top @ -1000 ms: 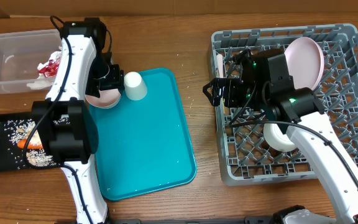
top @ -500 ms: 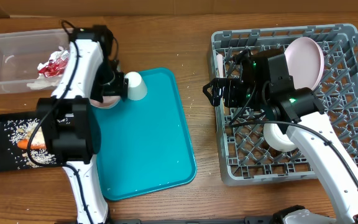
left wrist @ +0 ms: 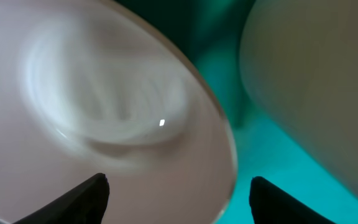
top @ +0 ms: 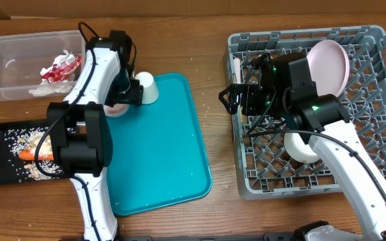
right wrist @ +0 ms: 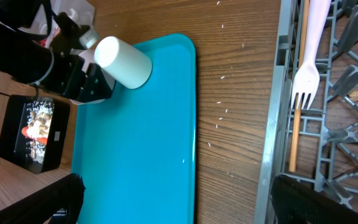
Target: Sort waste into correct bins and load items into the dishwasher rack
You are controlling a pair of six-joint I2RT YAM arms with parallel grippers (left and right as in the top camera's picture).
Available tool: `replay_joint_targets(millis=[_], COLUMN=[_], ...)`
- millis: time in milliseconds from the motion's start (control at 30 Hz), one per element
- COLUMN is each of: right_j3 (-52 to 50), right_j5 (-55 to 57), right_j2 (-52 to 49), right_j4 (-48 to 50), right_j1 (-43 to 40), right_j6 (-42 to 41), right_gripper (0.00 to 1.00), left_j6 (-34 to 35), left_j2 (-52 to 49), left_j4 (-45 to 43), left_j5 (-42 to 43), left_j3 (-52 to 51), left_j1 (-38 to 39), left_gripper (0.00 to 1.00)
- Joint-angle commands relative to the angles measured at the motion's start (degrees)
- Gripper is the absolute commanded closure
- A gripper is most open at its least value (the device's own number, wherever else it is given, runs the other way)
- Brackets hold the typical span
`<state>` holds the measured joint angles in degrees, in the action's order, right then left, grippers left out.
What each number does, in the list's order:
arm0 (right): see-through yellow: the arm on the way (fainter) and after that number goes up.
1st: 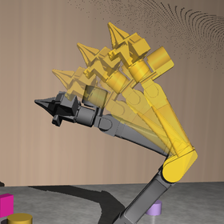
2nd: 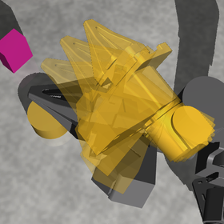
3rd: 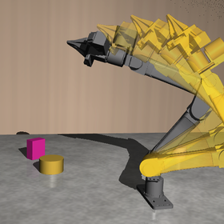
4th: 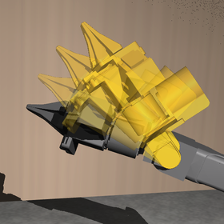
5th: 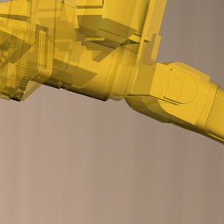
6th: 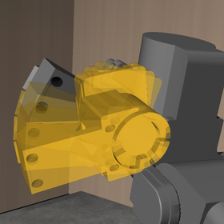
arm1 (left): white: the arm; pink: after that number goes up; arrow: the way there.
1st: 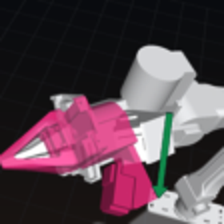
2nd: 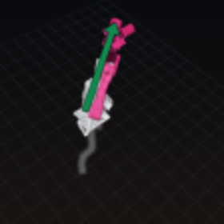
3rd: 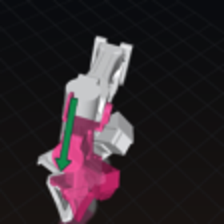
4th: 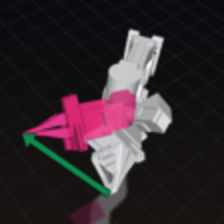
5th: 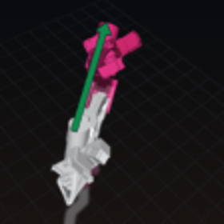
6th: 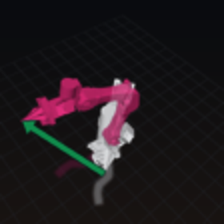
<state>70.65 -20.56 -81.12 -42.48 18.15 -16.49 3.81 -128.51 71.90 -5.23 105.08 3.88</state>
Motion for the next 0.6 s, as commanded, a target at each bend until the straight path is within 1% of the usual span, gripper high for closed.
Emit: replay_joint_targets(millis=[0, 67, 167, 267, 433, 533, 567], right_j3=[0.11, 0.11, 0.11, 0.11, 0.11, 0.11, 0.11], right_j5=[0.52, 0.5, 0.5, 0.5, 0.5, 0.5, 0.5], right_j2=[-0.02, -0.02, -0.02, -0.02, -0.02, -0.02, -0.02], right_j4=[0.39, 0.39, 0.39, 0.39, 0.39, 0.39, 0.39], right_j1=[0.11, 0.11, 0.11, 0.11, 0.11, 0.11, 0.11], right_j6=[-0.04, -0.04, -0.04, -0.04, -0.04, -0.04, -0.04], right_gripper=[0.0, 0.0, 0.0, 0.0, 0.0, 0.0, 0.0], left_j6=[-1.73, -1.7, -1.68, -1.46, -1.03, -0.83, 0.11], left_j2=[-0.5, -0.48, -0.46, -0.28, -0.04, 0.48, 0.98], left_j4=[-1.18, -2.36, -2.14, -1.66, 0.28, 1.18, 1.44], left_j5=[-0.92, -0.72, 0.0, 0.87, 1.11, 2.47, 3.04], left_j3=[-3.54, -5.53, -5.73, -5.7, -5.7, -5.7, -5.7], left_j1=[0.28, 0.72, 0.76, 0.76, 1.46, 2.27, 2.84], left_gripper=[0.28, 0.29, 0.32, 0.39, 0.54, 0.61, 0.61])
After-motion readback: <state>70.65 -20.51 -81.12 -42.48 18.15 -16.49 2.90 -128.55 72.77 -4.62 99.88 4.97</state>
